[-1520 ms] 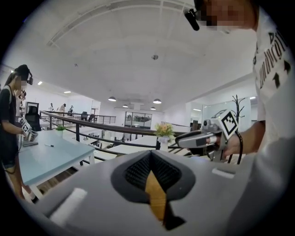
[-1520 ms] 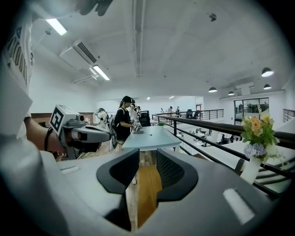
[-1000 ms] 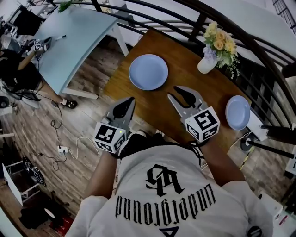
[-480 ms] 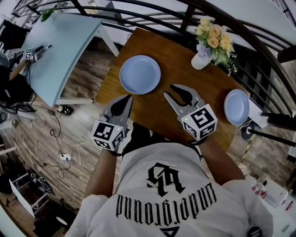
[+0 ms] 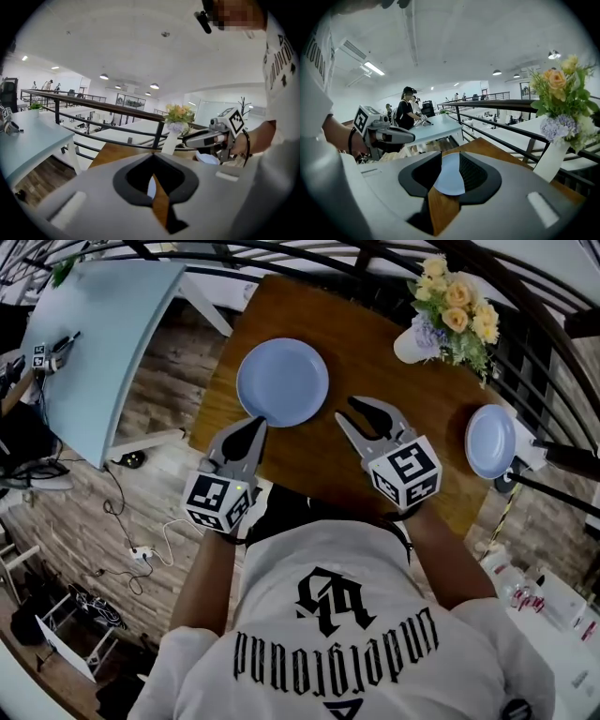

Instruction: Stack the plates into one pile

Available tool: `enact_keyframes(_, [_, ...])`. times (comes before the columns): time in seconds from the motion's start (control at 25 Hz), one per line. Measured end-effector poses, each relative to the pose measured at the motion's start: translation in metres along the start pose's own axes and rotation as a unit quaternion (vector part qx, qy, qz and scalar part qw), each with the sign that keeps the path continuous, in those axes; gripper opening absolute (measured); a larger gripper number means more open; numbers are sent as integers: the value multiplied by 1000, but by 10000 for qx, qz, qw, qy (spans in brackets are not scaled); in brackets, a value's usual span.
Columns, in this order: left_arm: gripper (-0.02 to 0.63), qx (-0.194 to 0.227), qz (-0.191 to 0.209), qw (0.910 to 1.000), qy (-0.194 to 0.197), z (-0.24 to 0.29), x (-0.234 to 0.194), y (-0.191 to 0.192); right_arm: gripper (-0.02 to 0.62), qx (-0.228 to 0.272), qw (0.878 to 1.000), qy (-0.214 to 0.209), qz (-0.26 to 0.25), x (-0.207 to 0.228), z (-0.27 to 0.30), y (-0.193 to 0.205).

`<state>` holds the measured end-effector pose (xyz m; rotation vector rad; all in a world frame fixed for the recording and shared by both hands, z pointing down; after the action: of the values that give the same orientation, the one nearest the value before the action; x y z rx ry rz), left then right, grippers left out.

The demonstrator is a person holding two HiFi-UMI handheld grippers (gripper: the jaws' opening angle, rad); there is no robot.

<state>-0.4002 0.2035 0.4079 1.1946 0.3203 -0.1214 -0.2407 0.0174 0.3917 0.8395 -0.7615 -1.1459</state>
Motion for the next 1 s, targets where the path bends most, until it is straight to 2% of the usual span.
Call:
enact_keyframes(0.52, [46, -525, -106, 9974, 478, 33, -82, 12, 98, -689, 9959, 357, 466, 17, 89, 34])
enact_keyframes(1.0, [46, -816, -380, 9921, 871, 70, -133, 34, 98, -1413, 9820, 645, 1071, 46, 157, 79])
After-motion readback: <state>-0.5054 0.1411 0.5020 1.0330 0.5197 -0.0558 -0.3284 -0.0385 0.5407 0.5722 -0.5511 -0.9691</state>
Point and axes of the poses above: the fingertips, and each gripper's own axes: z forward along the fingers, x to its right, y out of its underside, the point moved 8 cm from there along -z, backward along the fingers, and after that the axes turned 13 degrees about y, right-handed, at the moved point
